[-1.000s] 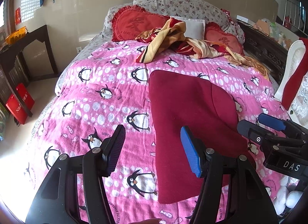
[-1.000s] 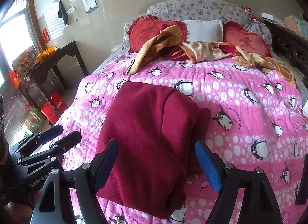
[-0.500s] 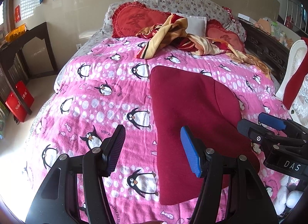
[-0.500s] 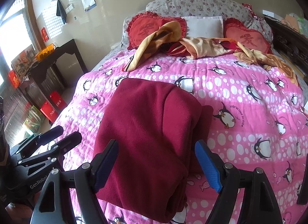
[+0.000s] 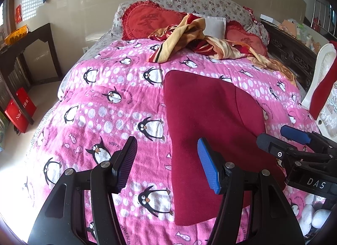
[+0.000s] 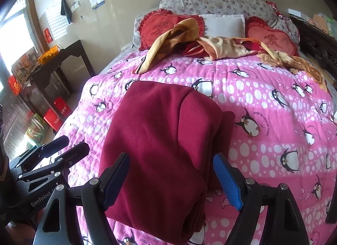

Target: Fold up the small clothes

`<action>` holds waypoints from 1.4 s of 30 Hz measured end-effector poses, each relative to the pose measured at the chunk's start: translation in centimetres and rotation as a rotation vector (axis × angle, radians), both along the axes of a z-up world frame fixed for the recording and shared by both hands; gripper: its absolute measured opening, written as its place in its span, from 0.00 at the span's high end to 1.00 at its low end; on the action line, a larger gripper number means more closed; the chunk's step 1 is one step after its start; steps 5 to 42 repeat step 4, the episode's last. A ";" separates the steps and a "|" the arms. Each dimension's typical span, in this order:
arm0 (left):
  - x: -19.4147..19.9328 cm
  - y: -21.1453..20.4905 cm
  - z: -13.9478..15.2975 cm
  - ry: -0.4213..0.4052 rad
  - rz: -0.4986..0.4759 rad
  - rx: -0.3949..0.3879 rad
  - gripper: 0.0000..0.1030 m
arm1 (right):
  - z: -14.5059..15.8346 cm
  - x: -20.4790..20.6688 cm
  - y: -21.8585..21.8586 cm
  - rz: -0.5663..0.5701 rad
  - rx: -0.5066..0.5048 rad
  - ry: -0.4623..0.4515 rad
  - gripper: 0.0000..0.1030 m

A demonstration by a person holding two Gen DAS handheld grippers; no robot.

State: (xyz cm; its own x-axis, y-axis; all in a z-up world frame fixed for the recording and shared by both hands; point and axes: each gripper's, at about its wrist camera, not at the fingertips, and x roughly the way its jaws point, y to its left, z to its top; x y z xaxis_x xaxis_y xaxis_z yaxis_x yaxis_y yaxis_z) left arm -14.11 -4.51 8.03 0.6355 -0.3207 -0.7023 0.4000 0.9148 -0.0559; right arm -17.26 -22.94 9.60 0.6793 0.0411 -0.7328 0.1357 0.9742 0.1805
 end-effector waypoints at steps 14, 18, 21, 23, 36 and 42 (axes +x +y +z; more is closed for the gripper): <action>0.5 0.3 -0.3 0.009 0.012 -0.002 0.42 | -0.2 0.1 -0.1 -0.003 -0.001 0.004 0.23; 0.5 0.3 -0.3 0.009 0.012 -0.002 0.42 | -0.2 0.1 -0.1 -0.003 -0.001 0.004 0.23; 0.5 0.3 -0.3 0.009 0.012 -0.002 0.42 | -0.2 0.1 -0.1 -0.003 -0.001 0.004 0.23; 0.5 0.3 -0.3 0.009 0.012 -0.002 0.42 | -0.2 0.1 -0.1 -0.003 -0.001 0.004 0.23; 0.5 0.3 -0.3 0.009 0.012 -0.002 0.42 | -0.2 0.1 -0.1 -0.003 -0.001 0.004 0.23; 0.5 0.3 -0.3 0.009 0.012 -0.002 0.42 | -0.2 0.1 -0.1 -0.003 -0.001 0.004 0.23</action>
